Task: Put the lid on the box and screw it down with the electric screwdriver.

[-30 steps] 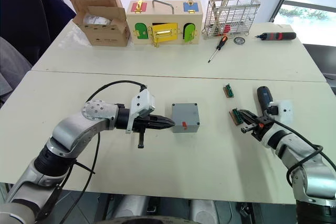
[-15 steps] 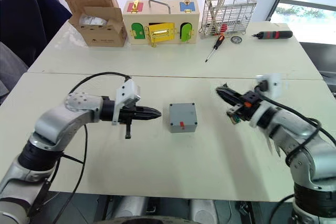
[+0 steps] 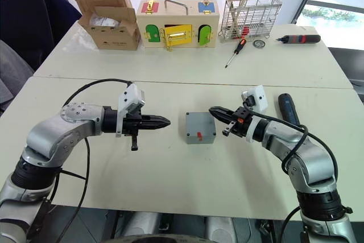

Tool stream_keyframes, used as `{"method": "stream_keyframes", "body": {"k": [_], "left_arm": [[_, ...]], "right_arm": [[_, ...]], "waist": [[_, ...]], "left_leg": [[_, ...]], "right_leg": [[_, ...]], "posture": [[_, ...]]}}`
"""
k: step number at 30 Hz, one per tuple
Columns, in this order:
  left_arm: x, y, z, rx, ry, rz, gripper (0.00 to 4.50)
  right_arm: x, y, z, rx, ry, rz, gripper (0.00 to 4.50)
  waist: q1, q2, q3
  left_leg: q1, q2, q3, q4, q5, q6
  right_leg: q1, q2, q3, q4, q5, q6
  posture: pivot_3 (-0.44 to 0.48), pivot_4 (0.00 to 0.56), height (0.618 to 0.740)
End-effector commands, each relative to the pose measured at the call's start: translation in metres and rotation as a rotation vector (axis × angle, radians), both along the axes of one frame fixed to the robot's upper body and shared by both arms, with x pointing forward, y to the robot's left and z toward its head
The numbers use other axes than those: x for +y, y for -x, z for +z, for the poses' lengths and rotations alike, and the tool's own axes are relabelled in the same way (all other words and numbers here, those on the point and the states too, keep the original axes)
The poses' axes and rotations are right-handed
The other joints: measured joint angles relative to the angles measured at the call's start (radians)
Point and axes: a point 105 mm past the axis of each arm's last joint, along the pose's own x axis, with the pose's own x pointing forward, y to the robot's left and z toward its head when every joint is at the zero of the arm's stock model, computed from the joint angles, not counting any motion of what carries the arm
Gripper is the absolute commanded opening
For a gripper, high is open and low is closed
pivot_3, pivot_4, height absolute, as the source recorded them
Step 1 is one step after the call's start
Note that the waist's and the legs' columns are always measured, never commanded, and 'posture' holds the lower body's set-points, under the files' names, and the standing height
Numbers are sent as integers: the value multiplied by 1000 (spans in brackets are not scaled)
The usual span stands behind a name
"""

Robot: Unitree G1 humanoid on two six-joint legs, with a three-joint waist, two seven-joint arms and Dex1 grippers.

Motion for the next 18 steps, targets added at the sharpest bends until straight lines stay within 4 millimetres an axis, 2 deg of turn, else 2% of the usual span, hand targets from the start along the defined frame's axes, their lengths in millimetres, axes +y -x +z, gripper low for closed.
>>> {"method": "stream_keyframes", "body": {"k": [1, 18], "left_arm": [[-1, 2, 8, -37, 17, -1, 0], [-3, 3, 4, -31, 2, 0, 0]], "right_arm": [[2, -2, 8, -51, 2, 8, 68], [0, -7, -3, -44, 21, -20, 68]], "waist": [[0, 0, 0], [-1, 0, 0]], "left_leg": [[0, 0, 0, 0, 0, 0], [0, 0, 0, 0, 0, 0]], "right_leg": [[0, 0, 0, 0, 0, 0], [0, 0, 0, 0, 0, 0]], "posture": [[0, 150, 735], [0, 150, 735]]}}
